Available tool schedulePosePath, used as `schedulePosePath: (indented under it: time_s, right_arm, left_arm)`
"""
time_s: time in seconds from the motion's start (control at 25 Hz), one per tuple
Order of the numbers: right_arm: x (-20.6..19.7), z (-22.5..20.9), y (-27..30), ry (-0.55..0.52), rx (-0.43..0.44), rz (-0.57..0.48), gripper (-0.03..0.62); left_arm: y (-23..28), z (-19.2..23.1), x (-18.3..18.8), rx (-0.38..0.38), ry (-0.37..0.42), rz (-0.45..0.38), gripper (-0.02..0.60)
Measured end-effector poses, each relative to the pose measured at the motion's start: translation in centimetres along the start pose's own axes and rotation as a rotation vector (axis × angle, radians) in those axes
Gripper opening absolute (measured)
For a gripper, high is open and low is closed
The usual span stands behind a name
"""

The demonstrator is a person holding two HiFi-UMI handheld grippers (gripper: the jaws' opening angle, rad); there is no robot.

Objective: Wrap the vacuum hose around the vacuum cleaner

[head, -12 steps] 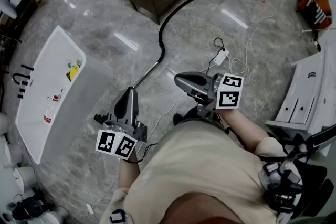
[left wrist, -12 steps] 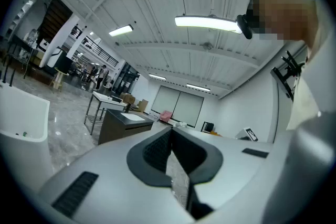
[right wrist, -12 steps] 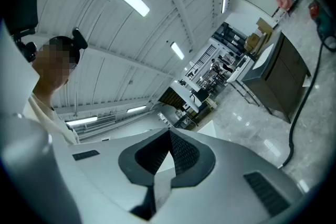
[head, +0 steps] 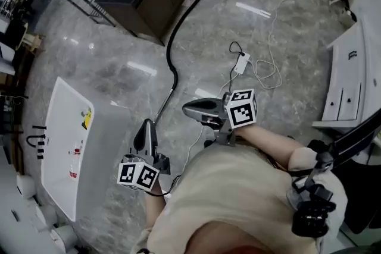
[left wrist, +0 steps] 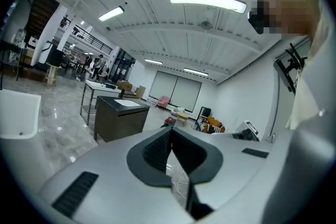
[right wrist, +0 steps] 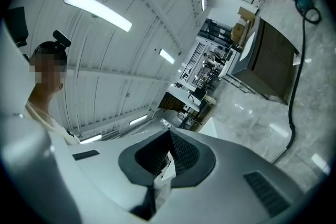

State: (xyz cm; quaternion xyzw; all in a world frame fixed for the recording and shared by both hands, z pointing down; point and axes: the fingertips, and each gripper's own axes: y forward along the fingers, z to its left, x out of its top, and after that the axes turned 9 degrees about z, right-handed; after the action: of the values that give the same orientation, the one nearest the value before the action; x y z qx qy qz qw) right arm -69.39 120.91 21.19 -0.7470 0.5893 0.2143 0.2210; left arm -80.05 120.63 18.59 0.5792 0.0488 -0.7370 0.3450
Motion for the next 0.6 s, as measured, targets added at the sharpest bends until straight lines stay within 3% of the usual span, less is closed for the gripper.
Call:
schedulePosePath:
  time_s: [0.28,0.48,0.6]
  right_arm:
    - [5.1,-3.8,-6.4,0.023,0.049,0.018,0.003]
    - [6.5,-5.4,-11.0,0.003,0.082,0.095,0.003]
    - [6.8,-7.2,-13.8,0.026,0.086,0.129,0.003]
  left_arm:
    - [9.5,-4.4,2.3,-0.02,-0.06,0.019,0.005]
    - [15.2,-8.1,2.0,0.01,-0.047,0.069,0.005]
    - [17.2,-9.5,2.2,0.049,-0.053,0.044,0.005]
